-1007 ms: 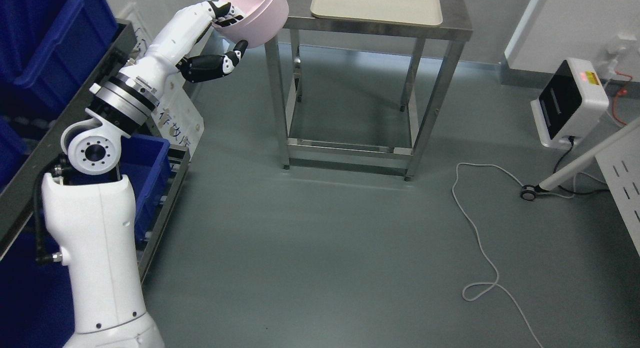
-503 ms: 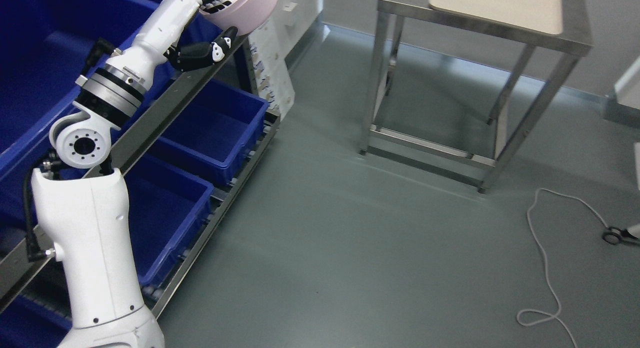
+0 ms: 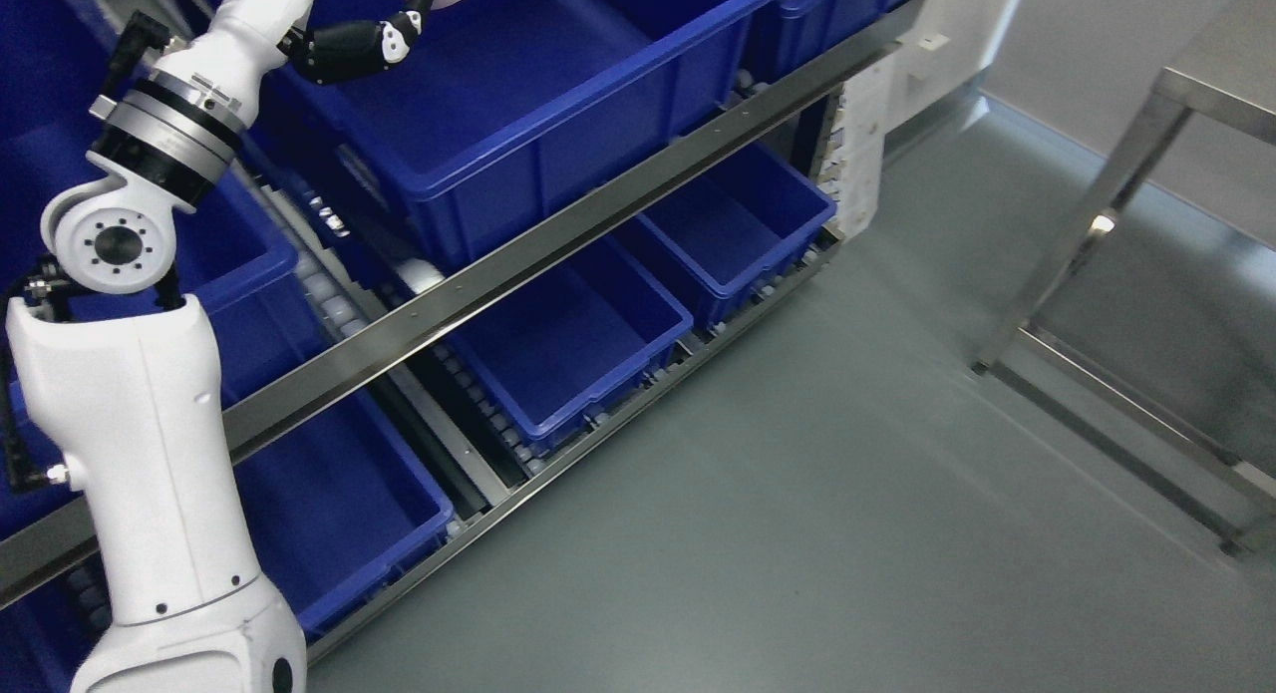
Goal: Stack pink IKEA bowls on left shelf middle
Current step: 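Carry the stacked bowls in the left hand while turning toward the blue bins, then lower the stacked bowls into the middle blue bin and release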
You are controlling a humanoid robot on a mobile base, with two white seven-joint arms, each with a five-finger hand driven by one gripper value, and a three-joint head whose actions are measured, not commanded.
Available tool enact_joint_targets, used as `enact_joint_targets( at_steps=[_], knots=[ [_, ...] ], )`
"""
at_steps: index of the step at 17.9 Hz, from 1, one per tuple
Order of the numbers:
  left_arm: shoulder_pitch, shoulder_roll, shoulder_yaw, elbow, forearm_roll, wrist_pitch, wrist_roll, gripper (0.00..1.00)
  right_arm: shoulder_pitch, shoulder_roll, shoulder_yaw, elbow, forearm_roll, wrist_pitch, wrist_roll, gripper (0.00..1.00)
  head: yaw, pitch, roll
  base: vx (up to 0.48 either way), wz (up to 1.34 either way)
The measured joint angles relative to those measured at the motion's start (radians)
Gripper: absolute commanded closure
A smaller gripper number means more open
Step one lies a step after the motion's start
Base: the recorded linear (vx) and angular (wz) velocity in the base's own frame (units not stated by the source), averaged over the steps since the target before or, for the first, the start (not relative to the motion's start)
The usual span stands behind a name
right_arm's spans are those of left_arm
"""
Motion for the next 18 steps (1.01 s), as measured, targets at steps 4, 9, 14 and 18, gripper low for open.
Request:
enact_joint_targets(
  at_steps=[4, 9, 14, 18],
  knots=[
    [0.007, 0.054, 0.015, 0.001, 0.002, -0.005, -0.006, 0.95, 0.0, 0.0, 0.0, 0.0, 0.0, 0.0, 0.0, 0.0, 0.0, 0.0, 0.0, -0.039, 0.64],
    [0.01, 0.111, 0.022, 0.003, 0.002, -0.009, -0.009, 0.95, 0.0, 0.0, 0.0, 0.0, 0.0, 0.0, 0.001, 0.0, 0.0, 0.0, 0.0, -0.002, 0.48],
    [0.009, 0.159, 0.023, 0.018, 0.0, -0.003, -0.01, 0.95, 0.0, 0.0, 0.0, 0.0, 0.0, 0.0, 0.001, 0.0, 0.0, 0.0, 0.0, 0.015, 0.18],
    [-0.002, 0.206, -0.002, 0.06, -0.009, 0.002, -0.01, 0.94, 0.0, 0.0, 0.0, 0.0, 0.0, 0.0, 0.001, 0.0, 0.0, 0.0, 0.0, -0.003, -0.05]
  ],
)
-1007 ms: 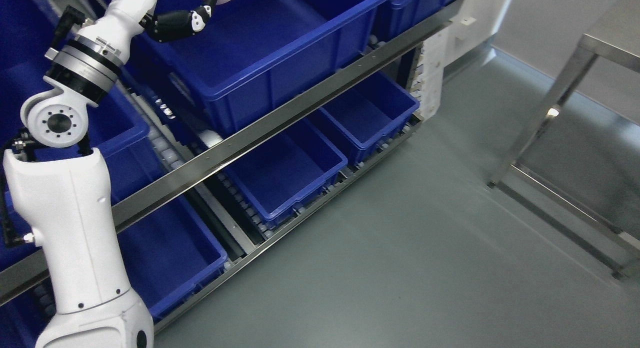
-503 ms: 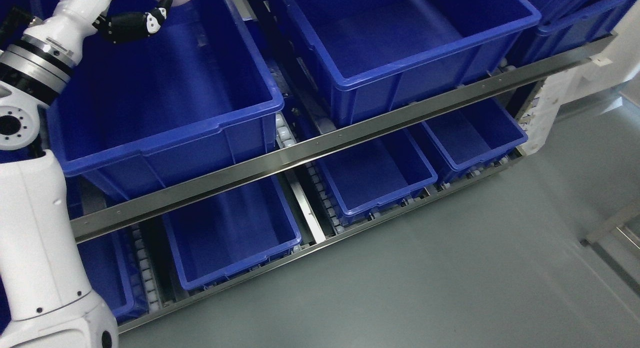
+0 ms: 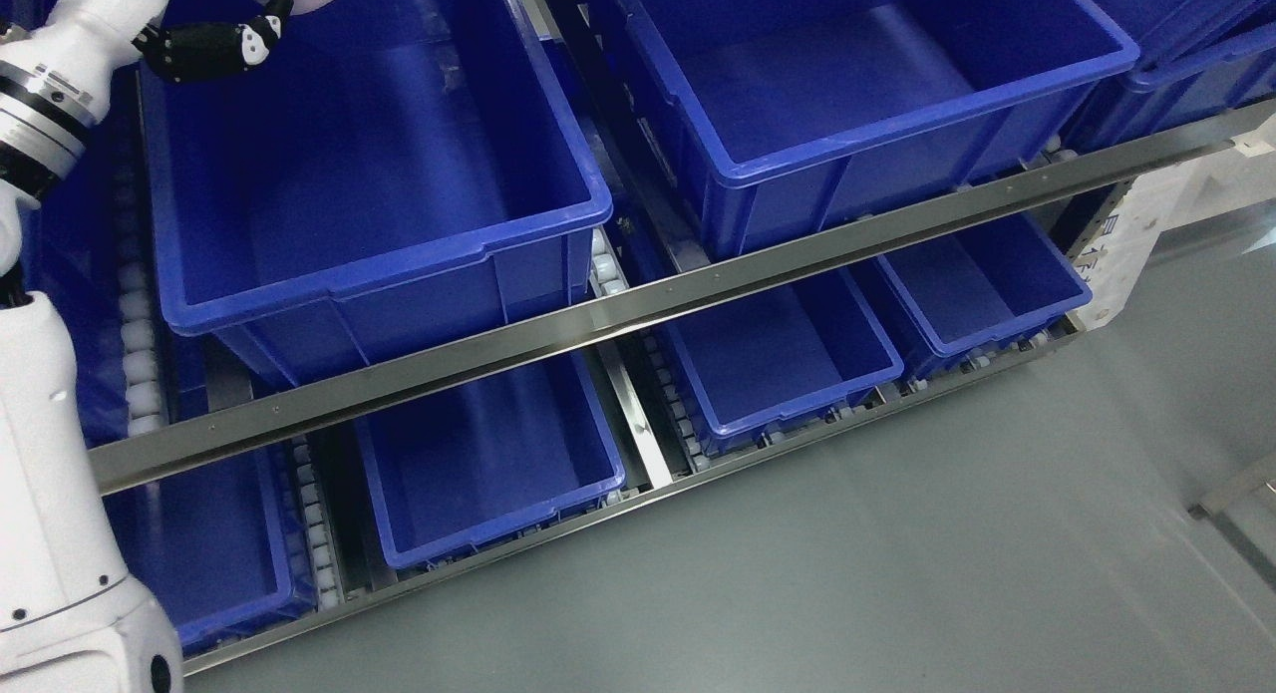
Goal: Stack pink IKEA bowls on left shelf middle
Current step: 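Lower the stacked bowls into the middle blue bin and release, then withdraw the left hand upward from the bin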
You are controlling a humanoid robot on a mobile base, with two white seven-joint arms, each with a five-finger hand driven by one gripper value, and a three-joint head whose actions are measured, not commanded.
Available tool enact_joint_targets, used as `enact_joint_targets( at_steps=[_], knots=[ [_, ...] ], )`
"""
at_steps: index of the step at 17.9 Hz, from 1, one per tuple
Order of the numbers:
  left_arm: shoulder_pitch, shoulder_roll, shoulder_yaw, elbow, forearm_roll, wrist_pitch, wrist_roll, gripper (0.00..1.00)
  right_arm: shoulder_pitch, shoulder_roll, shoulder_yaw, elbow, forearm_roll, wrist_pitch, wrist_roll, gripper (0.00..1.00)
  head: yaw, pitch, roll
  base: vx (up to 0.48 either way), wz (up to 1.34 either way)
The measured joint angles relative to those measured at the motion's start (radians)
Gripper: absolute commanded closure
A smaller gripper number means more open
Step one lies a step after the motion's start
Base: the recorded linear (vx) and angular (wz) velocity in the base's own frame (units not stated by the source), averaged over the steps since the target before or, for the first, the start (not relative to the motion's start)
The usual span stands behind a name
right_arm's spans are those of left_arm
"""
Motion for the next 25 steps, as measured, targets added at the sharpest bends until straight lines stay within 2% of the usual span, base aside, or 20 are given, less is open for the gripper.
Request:
enact_joint_targets(
  at_steps=[5, 6, 8, 9, 10, 15, 16, 17, 20, 23, 25],
  knots=[
    [-0.009, 0.075, -0.102, 0.112, -0.012, 0.002, 0.0, 0.88, 0.0, 0.0, 0.0, 0.0, 0.0, 0.0, 0.0, 0.0, 0.0, 0.0, 0.0, -0.003, -0.02],
    [-0.009, 0.085, -0.12, 0.135, -0.013, 0.003, 0.0, 0.84, 0.0, 0.0, 0.0, 0.0, 0.0, 0.0, 0.0, 0.0, 0.0, 0.0, 0.0, 0.0, 0.0],
    [-0.01, 0.099, -0.15, 0.174, -0.016, 0.007, 0.006, 0.68, 0.0, 0.0, 0.0, 0.0, 0.0, 0.0, 0.001, 0.0, 0.0, 0.0, 0.0, 0.0, 0.0],
    [-0.01, 0.104, -0.161, 0.193, -0.016, 0.007, 0.01, 0.52, 0.0, 0.0, 0.0, 0.0, 0.0, 0.0, 0.002, 0.0, 0.0, 0.0, 0.0, 0.0, 0.0],
    [-0.011, 0.107, -0.171, 0.212, -0.017, 0.007, 0.017, 0.43, 0.0, 0.0, 0.0, 0.0, 0.0, 0.0, 0.003, 0.0, 0.0, 0.0, 0.0, 0.0, 0.0],
    [-0.013, 0.076, -0.148, 0.272, -0.008, 0.009, 0.078, 0.11, 0.0, 0.0, 0.0, 0.0, 0.0, 0.0, 0.004, 0.0, 0.0, 0.0, 0.0, 0.0, 0.0],
    [-0.016, 0.055, -0.13, 0.28, -0.002, 0.016, 0.099, 0.09, 0.0, 0.0, 0.0, 0.0, 0.0, 0.0, 0.003, 0.0, 0.0, 0.0, 0.0, 0.0, 0.0],
    [-0.02, 0.027, -0.105, 0.286, 0.011, 0.038, 0.135, 0.05, 0.0, 0.0, 0.0, 0.0, 0.0, 0.0, 0.003, 0.0, 0.0, 0.0, 0.0, 0.0, 0.0],
    [-0.028, -0.059, -0.022, 0.285, 0.131, 0.178, 0.3, 0.01, 0.0, 0.0, 0.0, 0.0, 0.0, 0.0, 0.001, 0.0, 0.0, 0.0, 0.0, -0.001, -0.01],
    [-0.017, -0.12, 0.039, 0.235, 0.316, 0.387, 0.475, 0.0, 0.0, 0.0, 0.0, 0.0, 0.0, 0.0, -0.001, 0.0, 0.0, 0.0, 0.0, 0.001, -0.01],
    [0.005, -0.148, 0.058, 0.194, 0.395, 0.464, 0.52, 0.0, 0.0, 0.0, 0.0, 0.0, 0.0, 0.0, -0.001, 0.0, 0.0, 0.0, 0.0, 0.0, 0.0]
  ],
)
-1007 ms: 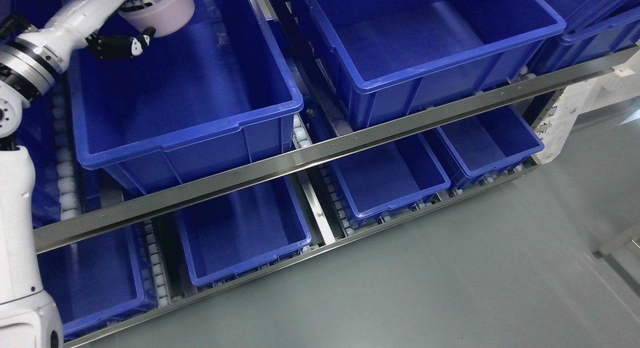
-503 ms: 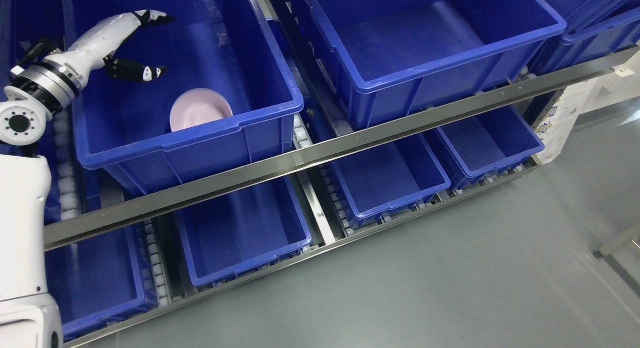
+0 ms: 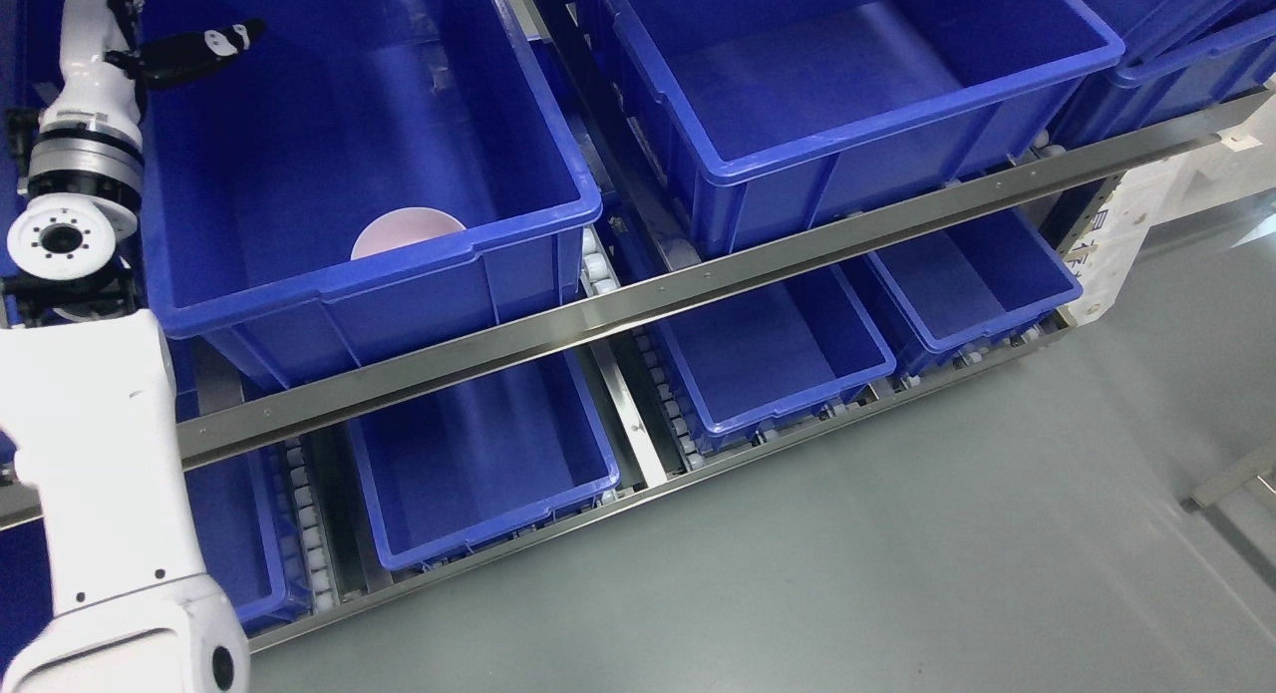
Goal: Stack pink IKEA bowls on left shelf middle
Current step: 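Withdraw the left hand upward from the bin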
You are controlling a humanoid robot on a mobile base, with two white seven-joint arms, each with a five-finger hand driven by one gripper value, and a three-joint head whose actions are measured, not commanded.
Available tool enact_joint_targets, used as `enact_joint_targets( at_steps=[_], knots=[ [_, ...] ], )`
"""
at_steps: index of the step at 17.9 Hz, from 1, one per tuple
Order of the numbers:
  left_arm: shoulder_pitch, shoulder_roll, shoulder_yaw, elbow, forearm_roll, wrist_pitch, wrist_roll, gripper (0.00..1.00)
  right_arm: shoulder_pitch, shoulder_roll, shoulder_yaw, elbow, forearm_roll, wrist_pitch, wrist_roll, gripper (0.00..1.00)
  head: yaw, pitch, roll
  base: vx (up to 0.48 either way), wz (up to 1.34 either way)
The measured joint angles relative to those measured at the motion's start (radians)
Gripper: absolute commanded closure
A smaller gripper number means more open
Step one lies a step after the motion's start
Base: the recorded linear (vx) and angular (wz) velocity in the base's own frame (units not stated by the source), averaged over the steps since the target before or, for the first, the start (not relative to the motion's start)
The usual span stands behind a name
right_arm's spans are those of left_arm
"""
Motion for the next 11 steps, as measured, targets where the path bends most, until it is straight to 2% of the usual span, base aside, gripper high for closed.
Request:
enact_joint_targets(
  at_steps=[5, 11],
  knots=[
    [0.083, -0.051, 0.003, -0.098, 0.108, 0.041, 0.027, 0.0, 0.0, 0.0, 0.0, 0.0, 0.0, 0.0, 0.0, 0.0, 0.0, 0.0, 0.0, 0.0, 0.0],
    [0.128, -0.087, -0.009, -0.175, 0.153, -0.033, 0.029, 0.0, 0.0, 0.0, 0.0, 0.0, 0.0, 0.0, 0.0, 0.0, 0.0, 0.0, 0.0, 0.0, 0.0]
  ],
)
